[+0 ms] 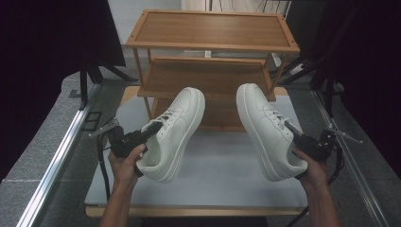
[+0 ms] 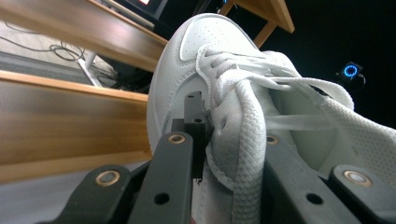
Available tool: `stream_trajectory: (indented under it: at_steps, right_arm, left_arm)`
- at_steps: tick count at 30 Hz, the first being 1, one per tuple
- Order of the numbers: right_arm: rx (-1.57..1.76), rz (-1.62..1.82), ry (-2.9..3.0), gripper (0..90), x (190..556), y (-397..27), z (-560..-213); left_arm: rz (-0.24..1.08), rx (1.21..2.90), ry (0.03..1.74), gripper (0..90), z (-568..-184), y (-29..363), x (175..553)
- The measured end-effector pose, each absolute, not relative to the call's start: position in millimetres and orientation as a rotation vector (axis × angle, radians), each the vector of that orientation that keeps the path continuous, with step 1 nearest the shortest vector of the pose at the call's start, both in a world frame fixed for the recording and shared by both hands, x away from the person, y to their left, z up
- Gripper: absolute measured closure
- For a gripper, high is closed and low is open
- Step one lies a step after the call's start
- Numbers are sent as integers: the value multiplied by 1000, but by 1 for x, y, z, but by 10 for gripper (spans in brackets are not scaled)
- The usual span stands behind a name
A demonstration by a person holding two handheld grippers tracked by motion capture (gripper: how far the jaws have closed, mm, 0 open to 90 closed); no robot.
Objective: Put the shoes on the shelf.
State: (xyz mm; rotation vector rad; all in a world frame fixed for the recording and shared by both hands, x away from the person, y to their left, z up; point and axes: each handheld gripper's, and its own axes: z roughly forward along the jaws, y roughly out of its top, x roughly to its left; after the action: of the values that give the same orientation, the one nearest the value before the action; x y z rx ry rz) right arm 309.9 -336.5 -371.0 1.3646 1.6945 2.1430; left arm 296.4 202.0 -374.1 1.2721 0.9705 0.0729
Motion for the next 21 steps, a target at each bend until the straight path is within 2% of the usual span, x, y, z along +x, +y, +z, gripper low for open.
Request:
stream_trajectory:
  at_steps: [21]
  right_arm:
    - [1457,2151,1597,826,339,-304,-342]
  left_arm:
    - [76,1278,965,822,-330,184,337]
